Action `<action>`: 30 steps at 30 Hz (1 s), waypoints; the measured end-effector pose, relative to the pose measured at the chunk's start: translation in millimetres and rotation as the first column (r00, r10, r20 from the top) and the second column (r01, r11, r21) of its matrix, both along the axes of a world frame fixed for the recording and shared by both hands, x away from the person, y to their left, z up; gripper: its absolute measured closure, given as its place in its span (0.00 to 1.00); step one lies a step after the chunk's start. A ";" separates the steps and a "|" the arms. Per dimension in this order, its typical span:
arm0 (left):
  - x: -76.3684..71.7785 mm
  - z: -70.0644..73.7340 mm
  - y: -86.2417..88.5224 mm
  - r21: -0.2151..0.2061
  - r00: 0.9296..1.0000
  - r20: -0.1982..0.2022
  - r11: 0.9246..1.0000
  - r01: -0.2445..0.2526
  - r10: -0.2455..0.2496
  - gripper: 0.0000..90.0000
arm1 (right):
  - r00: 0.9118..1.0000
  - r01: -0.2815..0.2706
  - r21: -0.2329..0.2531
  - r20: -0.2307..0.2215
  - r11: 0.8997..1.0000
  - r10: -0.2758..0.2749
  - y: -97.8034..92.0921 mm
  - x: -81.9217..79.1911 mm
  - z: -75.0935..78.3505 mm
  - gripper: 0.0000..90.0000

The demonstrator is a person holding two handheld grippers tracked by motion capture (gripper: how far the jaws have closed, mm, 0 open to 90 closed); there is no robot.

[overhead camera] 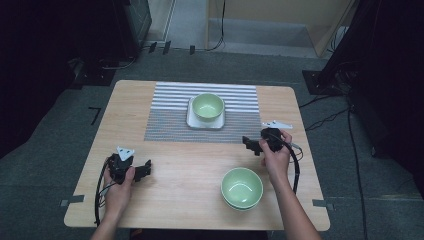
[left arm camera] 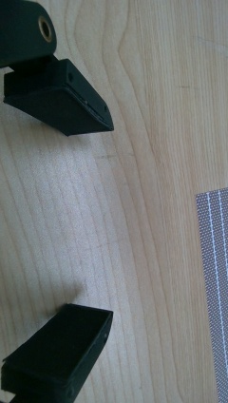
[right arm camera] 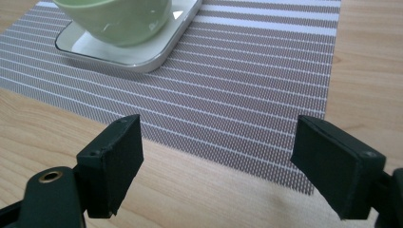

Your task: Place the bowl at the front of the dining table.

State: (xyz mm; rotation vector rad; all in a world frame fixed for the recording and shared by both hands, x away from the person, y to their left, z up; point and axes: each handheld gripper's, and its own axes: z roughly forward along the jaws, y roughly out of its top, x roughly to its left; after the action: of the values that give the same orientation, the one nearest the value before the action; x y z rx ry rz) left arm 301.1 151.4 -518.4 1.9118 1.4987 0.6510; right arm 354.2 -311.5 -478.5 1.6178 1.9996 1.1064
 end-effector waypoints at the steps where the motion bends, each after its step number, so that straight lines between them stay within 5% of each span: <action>1: 0.0 0.0 0.0 0.000 1.000 0.000 1.000 0.000 0.000 0.11 | 1.000 0.000 0.000 0.000 1.000 0.000 -0.5 -1.1 -1.3 0.19; 30: -0.3 0.0 -0.3 0.000 1.000 0.000 1.000 -0.001 0.001 0.11 | 0.999 0.049 0.001 0.001 0.999 -0.049 -28.7 -36.5 -21.3 0.20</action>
State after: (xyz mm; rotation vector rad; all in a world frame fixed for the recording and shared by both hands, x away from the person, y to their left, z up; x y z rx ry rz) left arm 300.8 151.1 -518.4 1.9116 1.4994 0.6518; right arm 317.7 -340.2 -499.8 1.6567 1.9485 1.0911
